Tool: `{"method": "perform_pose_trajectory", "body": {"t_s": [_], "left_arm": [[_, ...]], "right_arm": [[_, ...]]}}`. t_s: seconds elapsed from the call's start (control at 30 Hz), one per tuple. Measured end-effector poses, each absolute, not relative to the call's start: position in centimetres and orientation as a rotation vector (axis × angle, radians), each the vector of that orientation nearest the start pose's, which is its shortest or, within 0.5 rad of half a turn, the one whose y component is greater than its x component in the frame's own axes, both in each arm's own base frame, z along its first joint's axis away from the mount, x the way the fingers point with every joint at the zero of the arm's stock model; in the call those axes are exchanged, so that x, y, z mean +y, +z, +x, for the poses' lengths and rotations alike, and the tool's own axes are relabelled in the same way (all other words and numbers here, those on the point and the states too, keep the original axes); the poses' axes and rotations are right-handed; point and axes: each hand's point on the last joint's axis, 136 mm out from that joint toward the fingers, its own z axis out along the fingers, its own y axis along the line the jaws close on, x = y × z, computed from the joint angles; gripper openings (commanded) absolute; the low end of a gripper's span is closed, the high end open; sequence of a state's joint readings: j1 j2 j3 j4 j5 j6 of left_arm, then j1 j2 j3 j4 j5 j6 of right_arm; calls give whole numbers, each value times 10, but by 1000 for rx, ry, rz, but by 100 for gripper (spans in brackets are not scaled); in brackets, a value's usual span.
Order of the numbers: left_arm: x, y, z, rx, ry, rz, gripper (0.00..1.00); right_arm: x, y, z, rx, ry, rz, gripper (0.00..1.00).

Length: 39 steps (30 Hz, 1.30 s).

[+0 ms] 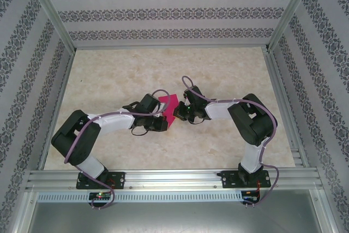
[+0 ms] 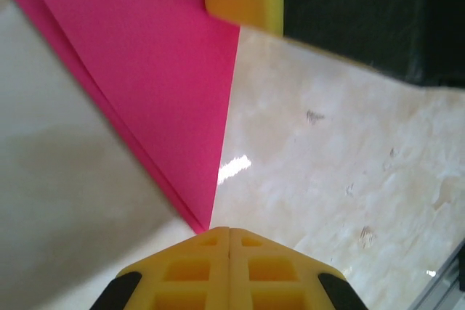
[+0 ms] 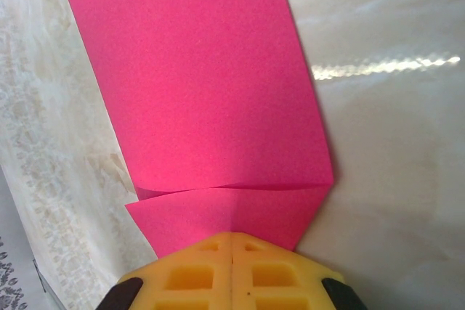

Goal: Fold a paper plane with a square sheet of paper (pick it up from the middle)
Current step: Third fold the triangle at the center of the table.

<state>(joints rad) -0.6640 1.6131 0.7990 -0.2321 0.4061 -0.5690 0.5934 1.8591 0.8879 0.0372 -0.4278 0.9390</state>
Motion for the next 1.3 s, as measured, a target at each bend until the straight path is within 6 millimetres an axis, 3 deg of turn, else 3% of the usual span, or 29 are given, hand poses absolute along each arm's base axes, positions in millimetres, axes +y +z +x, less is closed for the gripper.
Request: {"method": "perform_pose_trajectory", "body": {"t_s": [0.23,0.43,0.63,0.93,1.3], "left_arm": [[-278,18,248,2849,-873,219,0],[-278,18,251,2843,-866,213,0],[-278,18,251,2843,-859,210,0],[-278,18,251,2848,-858,192,0],[-276,16,250,2857,-842,175,0]], "right_arm": [[294,14,308,2764,1070,254,1],[295,21,306,2744,1070,225,1],[310,41,295,2709,1107,135,1],[314,13,285,2786,1083,176,1],[302,14,301,2778,1086,221,1]]}}
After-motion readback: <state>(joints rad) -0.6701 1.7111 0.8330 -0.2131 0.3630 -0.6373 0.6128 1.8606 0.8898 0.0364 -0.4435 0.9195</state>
